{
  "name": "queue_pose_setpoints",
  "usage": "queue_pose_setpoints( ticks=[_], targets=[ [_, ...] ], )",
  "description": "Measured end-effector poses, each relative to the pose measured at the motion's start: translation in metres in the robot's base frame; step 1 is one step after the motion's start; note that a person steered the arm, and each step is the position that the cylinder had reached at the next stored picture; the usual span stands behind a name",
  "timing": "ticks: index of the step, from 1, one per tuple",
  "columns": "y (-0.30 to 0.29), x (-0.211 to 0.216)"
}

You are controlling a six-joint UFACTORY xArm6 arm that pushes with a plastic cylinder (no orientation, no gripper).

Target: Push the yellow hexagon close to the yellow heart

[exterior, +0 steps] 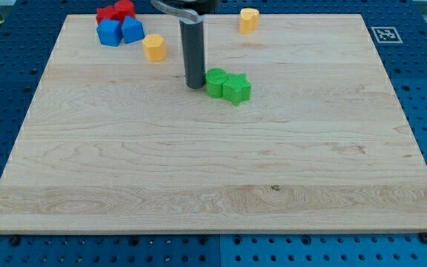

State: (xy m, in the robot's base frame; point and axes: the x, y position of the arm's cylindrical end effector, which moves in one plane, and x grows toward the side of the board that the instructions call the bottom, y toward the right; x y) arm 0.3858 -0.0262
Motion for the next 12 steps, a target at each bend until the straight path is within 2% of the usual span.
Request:
queue_pose_setpoints(
  ticks=[1, 2, 4, 5, 7, 8, 10, 12],
  targets=[
    [0.033, 0.003],
    [0.012, 0.003],
    [-0.115, -0.01],
    [-0.169, -0.05],
    [-0.159, -0.076],
    [-0.125, -0.086],
    [-0.082, -0.086],
    [-0.064, -0.086]
  ],
)
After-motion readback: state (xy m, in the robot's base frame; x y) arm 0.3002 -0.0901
